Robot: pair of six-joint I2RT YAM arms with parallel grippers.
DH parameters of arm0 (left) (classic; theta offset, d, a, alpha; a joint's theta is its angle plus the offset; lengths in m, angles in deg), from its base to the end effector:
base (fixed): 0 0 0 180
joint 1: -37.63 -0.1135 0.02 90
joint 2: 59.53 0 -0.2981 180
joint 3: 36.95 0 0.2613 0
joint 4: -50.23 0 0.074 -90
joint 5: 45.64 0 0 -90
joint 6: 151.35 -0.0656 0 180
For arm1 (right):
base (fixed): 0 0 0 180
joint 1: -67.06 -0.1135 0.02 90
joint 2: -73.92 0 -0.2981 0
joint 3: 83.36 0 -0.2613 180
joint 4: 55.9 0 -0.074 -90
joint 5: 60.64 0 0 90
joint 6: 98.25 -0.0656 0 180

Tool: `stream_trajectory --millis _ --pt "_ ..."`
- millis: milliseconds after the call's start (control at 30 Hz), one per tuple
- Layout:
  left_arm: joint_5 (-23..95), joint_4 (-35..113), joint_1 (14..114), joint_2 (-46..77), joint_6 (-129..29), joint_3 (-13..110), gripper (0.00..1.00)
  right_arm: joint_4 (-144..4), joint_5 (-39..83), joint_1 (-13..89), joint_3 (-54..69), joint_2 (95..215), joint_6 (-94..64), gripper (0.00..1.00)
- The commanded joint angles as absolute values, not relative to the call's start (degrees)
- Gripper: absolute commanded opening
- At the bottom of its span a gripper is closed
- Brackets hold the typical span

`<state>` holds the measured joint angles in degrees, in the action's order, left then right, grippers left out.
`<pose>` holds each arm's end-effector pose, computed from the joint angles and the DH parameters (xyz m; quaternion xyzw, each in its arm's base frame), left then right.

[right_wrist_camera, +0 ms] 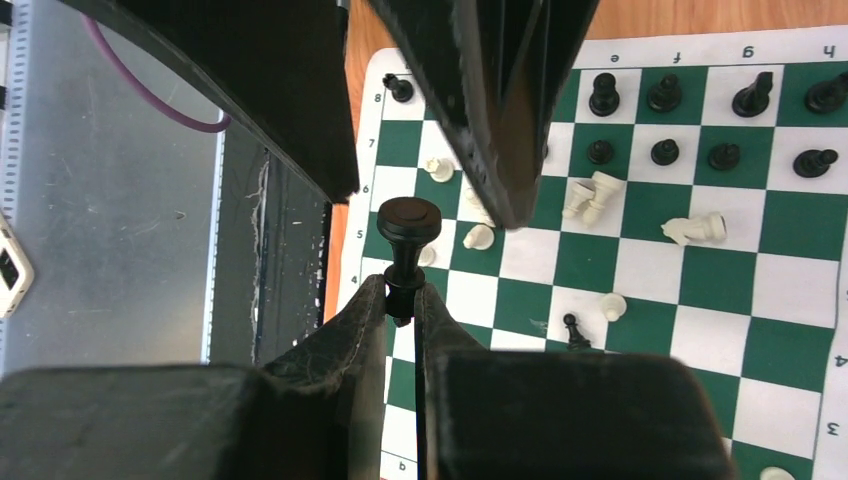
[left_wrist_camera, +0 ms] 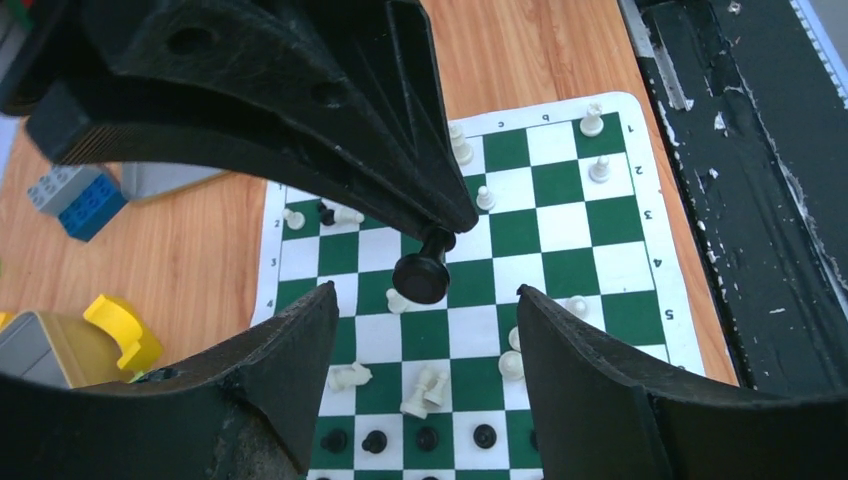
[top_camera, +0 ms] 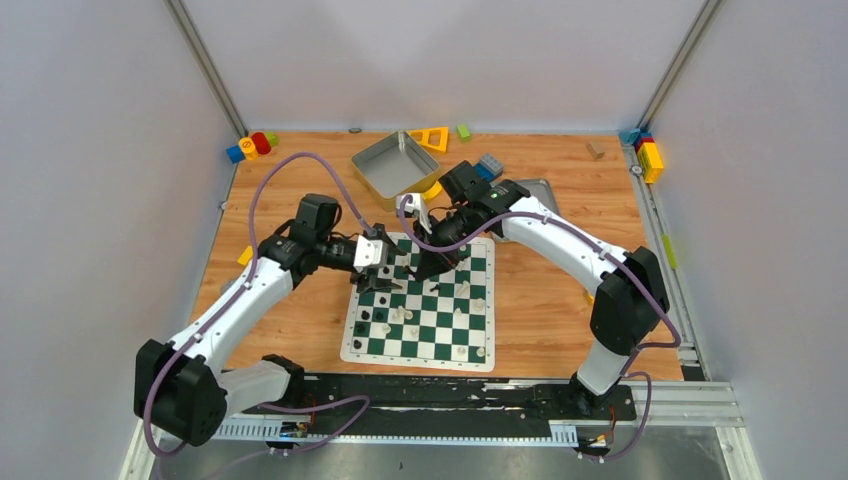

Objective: Set up the chess pieces on the board
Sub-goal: Place the chess piece on the chessboard.

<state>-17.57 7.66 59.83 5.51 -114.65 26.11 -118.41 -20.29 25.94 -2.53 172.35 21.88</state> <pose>0.1912 -0.1405 0.3012 0.6414 0.5037 -0.3684 0.4464 0.2534 0.2876 0.3091 -0.5959 0.6558 0.4265 0.1813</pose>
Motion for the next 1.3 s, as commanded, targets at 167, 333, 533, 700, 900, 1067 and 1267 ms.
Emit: stream_trajectory --millis 167,333,533,700,900,1067,1267 --pt "-15.42 10.06 64.75 7.08 -117.21 28.89 0.62 -119.31 -23.83 25.89 -4.09 172.45 23.63 0.0" --pt "-15.11 10.24 65.3 7.17 -116.82 28.8 0.52 -119.35 -23.81 25.93 -4.18 172.58 23.66 0.0" --pt "-15.15 11.38 65.78 7.3 -115.67 28.46 0.36 -119.44 -23.55 26.03 -4.29 172.86 23.46 0.0" --pt "-13.2 14.79 65.93 6.86 -110.34 28.03 0.02 -119.5 -22.46 26.74 -4.91 173.21 22.4 0.11" --pt "-7.55 31.95 63.05 5.31 -88.45 23.83 0.0 -112.81 -27.59 35.63 -5.63 170.03 13.35 0.45" --pt "-9.08 53.61 58.92 6.87 -65.78 20.44 0.0 -98.72 -30.45 41.88 -0.94 165.65 -0.81 0.61" --pt "-7.43 68.38 58.73 9.47 -51.29 17.45 0.0 -90.47 -32.79 43.52 1.0 165.83 -11.75 0.66"
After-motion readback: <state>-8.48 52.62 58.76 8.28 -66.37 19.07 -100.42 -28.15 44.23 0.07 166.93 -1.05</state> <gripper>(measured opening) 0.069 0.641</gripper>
